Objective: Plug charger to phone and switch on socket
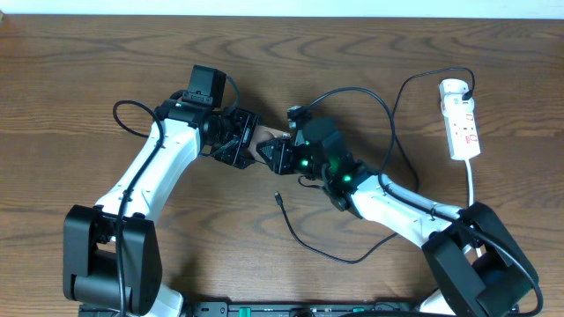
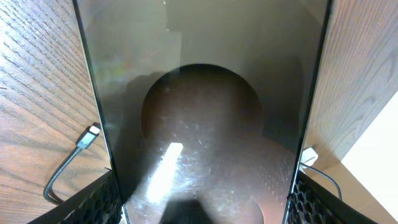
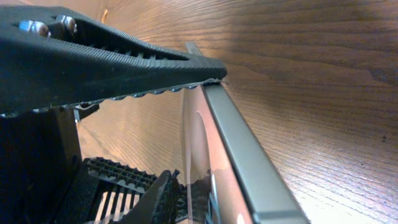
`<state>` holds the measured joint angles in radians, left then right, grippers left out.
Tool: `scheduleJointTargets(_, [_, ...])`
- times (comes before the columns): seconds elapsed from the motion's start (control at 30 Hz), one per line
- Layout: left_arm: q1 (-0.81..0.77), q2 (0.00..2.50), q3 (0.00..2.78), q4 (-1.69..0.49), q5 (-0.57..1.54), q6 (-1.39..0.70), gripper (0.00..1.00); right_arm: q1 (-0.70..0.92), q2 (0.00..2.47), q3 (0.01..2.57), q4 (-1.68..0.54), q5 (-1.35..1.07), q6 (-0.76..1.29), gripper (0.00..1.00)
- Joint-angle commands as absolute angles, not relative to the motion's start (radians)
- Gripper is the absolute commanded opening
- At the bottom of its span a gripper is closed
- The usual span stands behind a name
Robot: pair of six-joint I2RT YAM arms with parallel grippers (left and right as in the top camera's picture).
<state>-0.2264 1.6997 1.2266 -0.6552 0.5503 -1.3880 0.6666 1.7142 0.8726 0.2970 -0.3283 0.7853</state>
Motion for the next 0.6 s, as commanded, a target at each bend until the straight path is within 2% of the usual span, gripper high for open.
scheduleJointTargets(0.0, [-0.226,1.673,1.261,-0.657,0.564,-1.393,0.07,0.685,1.723,0.888,0.301,-0.261,0.793,0.25])
scheduleJointTargets(0.3, [-0.226,1.673,1.261,-0.657,0.564,-1.393,0.07,0.68,1.723,0.888,0.314,-0.26,0.792,0.16])
scheduleJointTargets(0.47, [-0.226,1.673,1.261,-0.658,0.564,-1.393,0.07,0.68,1.723,0.888,0.331,-0.26,0.792,0.01])
scheduleJointTargets(0.57, [-0.226,1.673,1.261,-0.657,0.564,-1.393,0.07,0.679,1.723,0.888,0.341,-0.26,0.792,0.01])
